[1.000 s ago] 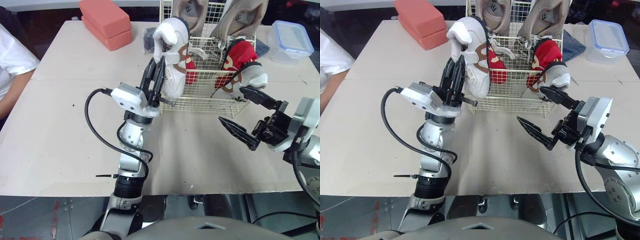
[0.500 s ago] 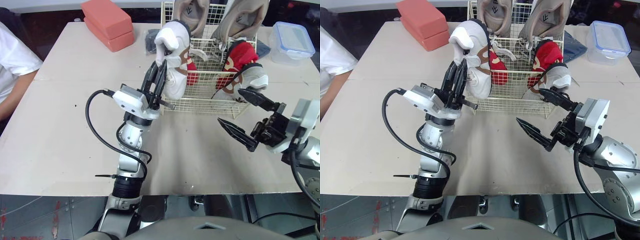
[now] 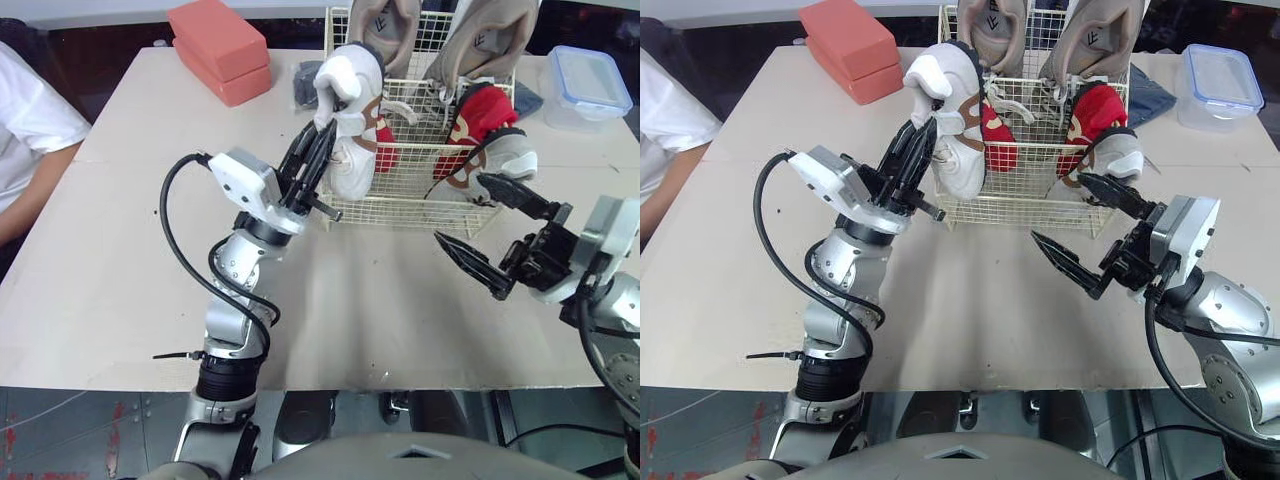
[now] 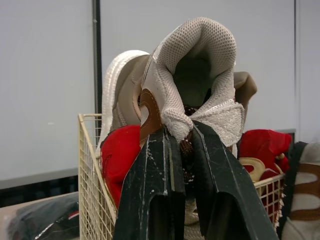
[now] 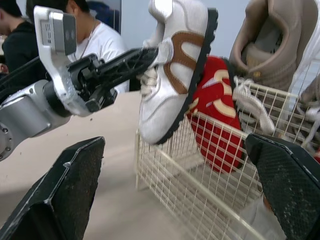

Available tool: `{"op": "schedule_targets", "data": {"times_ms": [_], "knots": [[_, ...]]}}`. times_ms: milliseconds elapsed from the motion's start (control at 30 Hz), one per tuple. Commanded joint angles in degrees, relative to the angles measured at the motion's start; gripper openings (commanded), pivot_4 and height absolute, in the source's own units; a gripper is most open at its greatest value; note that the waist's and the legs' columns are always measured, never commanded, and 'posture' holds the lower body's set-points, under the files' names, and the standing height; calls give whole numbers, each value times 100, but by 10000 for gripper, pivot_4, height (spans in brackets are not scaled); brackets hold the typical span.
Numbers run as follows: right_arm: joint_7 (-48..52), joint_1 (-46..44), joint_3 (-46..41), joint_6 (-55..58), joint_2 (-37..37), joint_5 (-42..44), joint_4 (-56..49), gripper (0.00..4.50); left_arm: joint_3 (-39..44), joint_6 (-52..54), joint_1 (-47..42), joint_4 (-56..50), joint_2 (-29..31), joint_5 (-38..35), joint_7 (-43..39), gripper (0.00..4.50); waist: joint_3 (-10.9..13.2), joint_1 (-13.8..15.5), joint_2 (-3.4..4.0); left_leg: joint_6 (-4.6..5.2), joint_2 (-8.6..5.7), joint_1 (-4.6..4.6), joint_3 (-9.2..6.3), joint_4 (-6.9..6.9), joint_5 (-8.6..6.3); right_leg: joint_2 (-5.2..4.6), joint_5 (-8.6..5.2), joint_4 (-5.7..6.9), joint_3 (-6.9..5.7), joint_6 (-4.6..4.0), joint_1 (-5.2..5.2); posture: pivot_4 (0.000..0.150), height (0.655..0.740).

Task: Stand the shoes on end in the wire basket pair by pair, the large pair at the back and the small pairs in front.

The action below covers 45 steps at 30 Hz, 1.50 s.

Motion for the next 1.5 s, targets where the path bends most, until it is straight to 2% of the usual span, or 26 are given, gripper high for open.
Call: {"op": "schedule_targets", "data": {"times_ms": [33,367,767,867,967,1067,1100,1233,1300,1333,1367,1400,1500], "knots": [[-366,-408,117,229,165,390,-219,45000,-83,180,15,-212,-13,-239,-194,506,1,0,0,0,0,-1,0,-1,0,0,0,-1,0,0,-1,1500,6860],[-1888,-1617,710,1507,803,1206,60,45000,-136,399,-27,-694,-73,-726,-480,506,9,-5,0,0,-2,-11,4,-9,0,0,8,-8,4,-14,-9,1500,6860],[-2317,-1903,941,1904,1160,1279,291,45000,-100,540,-45,-885,-51,-876,-631,506,12,-13,3,2,-2,-12,4,-12,-1,1,2,-8,4,-4,-13,1500,6860],[-2374,-1894,891,1912,1221,1277,324,37530,-126,628,-50,-993,-54,-903,-614,505,12,-14,3,2,-2,-12,5,-14,-1,1,2,-8,5,-4,-13,1500,6860],[-2350,-1866,854,1906,1217,1262,346,22067,-123,647,-54,-971,-40,-895,-636,505,13,-14,4,2,-2,-12,5,-16,-1,1,2,-8,5,-4,-14,1500,6860],[-2316,-1847,835,1889,1205,1255,348,8199,-87,1439,-75,-1187,242,-1671,-817,505,15,-26,4,2,-1,-12,5,-17,-1,2,1,-8,5,-2,-16,1500,6860],[-2306,-1842,830,1886,1200,1254,347,2529,-77,1582,-79,-1222,309,-1769,-819,5488,16,-39,5,2,0,-13,5,-19,-1,2,1,-8,7,-2,-18,1500,6860],[-2113,-1810,802,1801,1121,1150,373,2390,77,1594,-119,-1203,373,-1842,-841,22773,18,-60,5,2,-2,-13,7,-23,-1,1,1,-9,8,-1,-19,1500,6860],[-1914,-1775,792,1715,1013,1003,398,2390,178,1744,-111,-1276,495,-2108,-1004,33428,19,-83,5,2,-2,-14,8,-25,-1,1,1,-10,9,-1,-20,1500,6860],[-1775,-1751,801,1654,932,887,408,2390,224,1790,-100,-1315,554,-2193,-1062,36156,20,-98,6,2,-2,-14,8,-26,-1,1,0,-10,9,-1,-20,1500,6860],[-1635,-1709,806,1587,865,794,423,2390,275,1860,-79,-1354,616,-2280,-1085,42671,20,-108,6,2,-2,-14,8,-28,-1,1,0,-11,9,-1,-21,1500,6860],[-1530,-1672,808,1533,818,733,439,2390,314,1909,-66,-1380,658,-2336,-1083,44645,20,-119,6,1,-2,-13,7,-30,-1,1,0,-12,8,-1,-21,1500,6860],[-1167,-1585,841,1343,684,535,481,2390,481,2099,-67,-1427,718,-2573,-970,44645,21,-130,6,1,-2,-12,8,-35,-1,2,0,-13,10,-1,-22,1500,6860]]}}
